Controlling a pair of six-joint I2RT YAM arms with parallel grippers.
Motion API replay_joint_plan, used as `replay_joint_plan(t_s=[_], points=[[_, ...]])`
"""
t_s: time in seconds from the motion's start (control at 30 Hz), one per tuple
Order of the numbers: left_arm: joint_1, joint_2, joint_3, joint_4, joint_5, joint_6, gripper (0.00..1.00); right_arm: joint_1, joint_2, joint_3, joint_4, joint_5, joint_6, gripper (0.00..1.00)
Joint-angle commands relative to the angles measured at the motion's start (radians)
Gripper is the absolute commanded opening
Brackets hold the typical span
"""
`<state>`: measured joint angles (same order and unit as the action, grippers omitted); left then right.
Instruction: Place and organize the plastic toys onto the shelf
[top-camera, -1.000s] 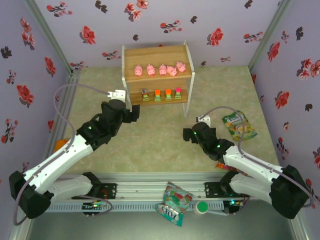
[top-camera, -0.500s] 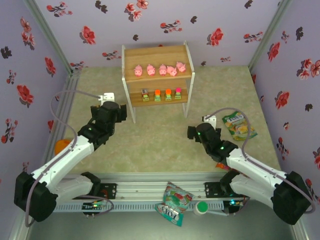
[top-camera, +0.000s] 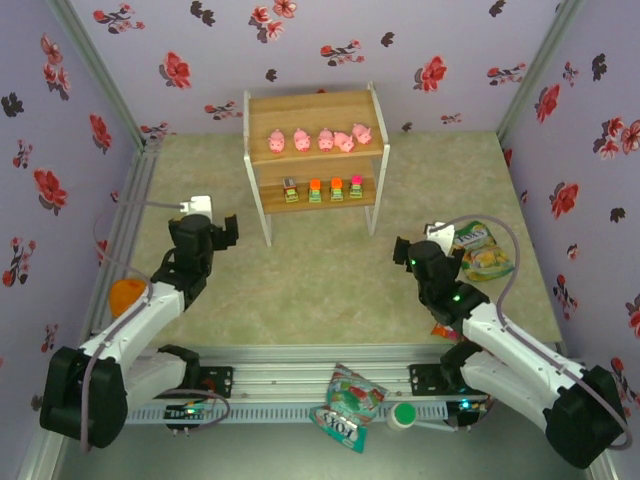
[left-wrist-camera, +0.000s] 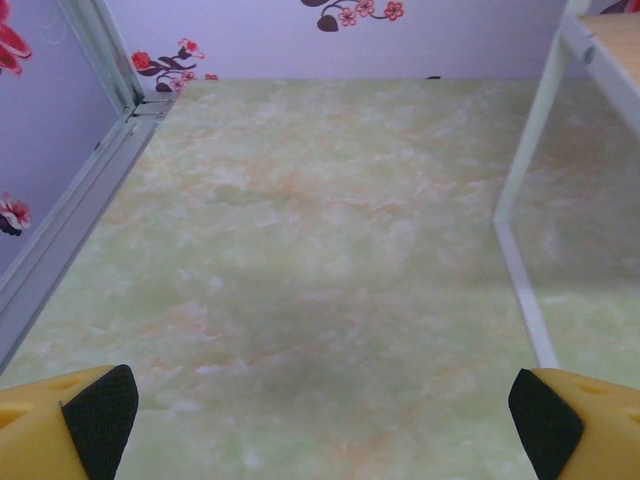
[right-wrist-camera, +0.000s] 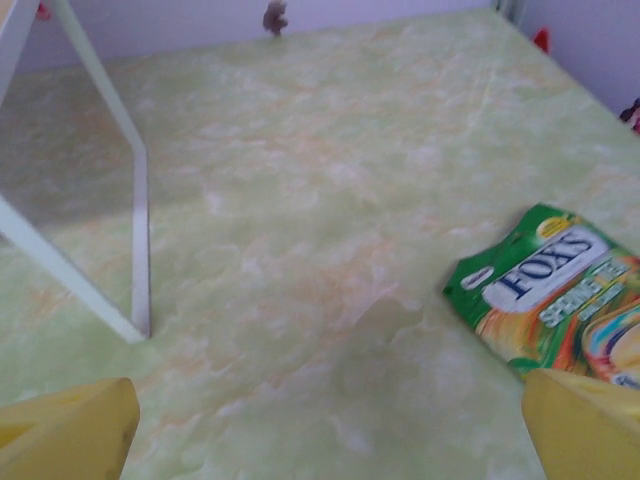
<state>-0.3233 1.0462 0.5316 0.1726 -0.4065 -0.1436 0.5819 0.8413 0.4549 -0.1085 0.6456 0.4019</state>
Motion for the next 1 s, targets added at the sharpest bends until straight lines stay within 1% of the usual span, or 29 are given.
replay_joint_plan(t_s=[0.0,0.13,0.2,0.33,0.43,0.5,0.67,0.77,0.87,0.97], points=[[0.047,0.008,-0.017,0.159,0.043,0.09,1.0,-0.032,-0.025,-0.018,0.074,0.116,-0.069,0.99],[0.099,0.049,-0.084,0.298,0.061,0.105,1.0,-0.061,-0.068,-0.042,0.122,0.195,-0.149,0.99],[0.12,0.074,-0.109,0.352,0.072,0.142,1.0,-0.075,-0.096,-0.065,0.162,0.197,-0.185,0.99],[0.167,0.137,-0.138,0.429,0.12,0.147,1.0,-0.106,-0.119,-0.103,0.22,0.155,-0.235,0.99],[0.183,0.191,-0.152,0.495,0.134,0.19,1.0,-0.141,-0.104,-0.109,0.244,0.145,-0.251,0.99],[0.194,0.23,-0.148,0.524,0.137,0.206,1.0,-0.172,-0.086,-0.108,0.26,0.113,-0.253,0.99],[0.234,0.309,-0.154,0.602,0.139,0.18,1.0,-0.211,-0.059,-0.109,0.295,0.074,-0.254,0.99],[0.237,0.326,-0.141,0.592,0.165,0.187,1.0,-0.231,-0.048,-0.116,0.326,0.062,-0.257,0.99],[0.249,0.361,-0.13,0.595,0.189,0.185,1.0,-0.249,0.006,-0.114,0.363,0.046,-0.262,0.99],[0.257,0.396,-0.139,0.638,0.193,0.175,1.0,-0.255,0.075,-0.117,0.426,0.039,-0.284,0.99]])
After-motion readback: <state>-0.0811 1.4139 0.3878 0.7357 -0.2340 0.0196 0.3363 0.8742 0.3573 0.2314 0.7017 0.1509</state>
